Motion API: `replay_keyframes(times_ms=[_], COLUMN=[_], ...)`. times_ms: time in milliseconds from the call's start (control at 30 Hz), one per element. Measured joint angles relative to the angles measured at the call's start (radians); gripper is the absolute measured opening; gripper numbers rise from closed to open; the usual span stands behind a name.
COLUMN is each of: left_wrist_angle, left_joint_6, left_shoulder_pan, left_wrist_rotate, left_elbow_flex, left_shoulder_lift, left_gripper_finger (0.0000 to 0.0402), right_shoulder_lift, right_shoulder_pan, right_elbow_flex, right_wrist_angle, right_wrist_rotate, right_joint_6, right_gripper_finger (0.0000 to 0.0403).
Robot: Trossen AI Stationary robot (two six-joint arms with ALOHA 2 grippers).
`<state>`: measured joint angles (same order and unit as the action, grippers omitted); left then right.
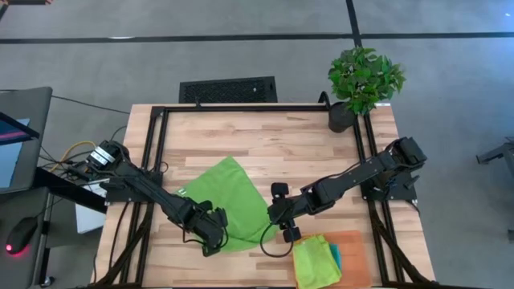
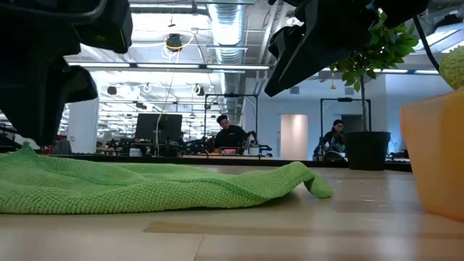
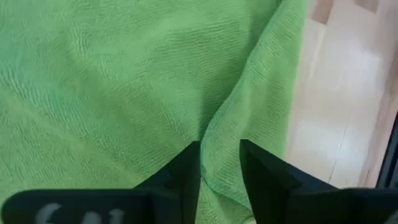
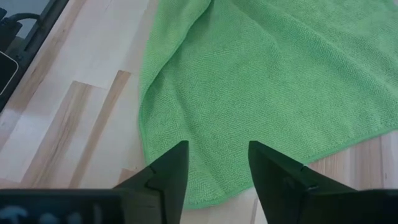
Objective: Fold microfiber towels
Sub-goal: Fold the green microfiber towel
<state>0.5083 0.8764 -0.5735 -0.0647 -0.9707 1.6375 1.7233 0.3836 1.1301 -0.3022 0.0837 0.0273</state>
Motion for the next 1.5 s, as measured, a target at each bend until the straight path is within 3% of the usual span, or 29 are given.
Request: replay_keyframes(times_ms=[667, 1000, 1200, 1500], left_wrist_angle=[0.083, 0.077, 0.077, 0.076], left_joint_6=[-0.048, -0.083, -0.034, 0.022], left_shoulder_pan=[0.0, -0.003, -0.003, -0.003], left_wrist_rotate=[-0.001, 0.031, -0.026, -0.034], left_elbow_flex=[0.0, 0.0, 0.0, 0.0], left_shoulder_lift=[0.0, 0.0, 0.0, 0.0], left_gripper_finger=[0.0112, 0.0006, 0.0014, 0.0039], right_shoulder_lift=[0.0, 0.0, 0.0, 0.0], right_shoulder_pan=[0.0, 0.0, 0.0, 0.0], right_elbow_flex=[0.0, 0.0, 0.0, 0.0], right_wrist_angle=[0.0, 0.0, 0.0, -0.001], right_wrist_rotate=[0.0, 0.0, 0.0, 0.0], right_joint_6=[0.0, 0.0, 0.0, 0.0], right_gripper_finger=[0.0194, 0.0191, 0.019, 0.0188])
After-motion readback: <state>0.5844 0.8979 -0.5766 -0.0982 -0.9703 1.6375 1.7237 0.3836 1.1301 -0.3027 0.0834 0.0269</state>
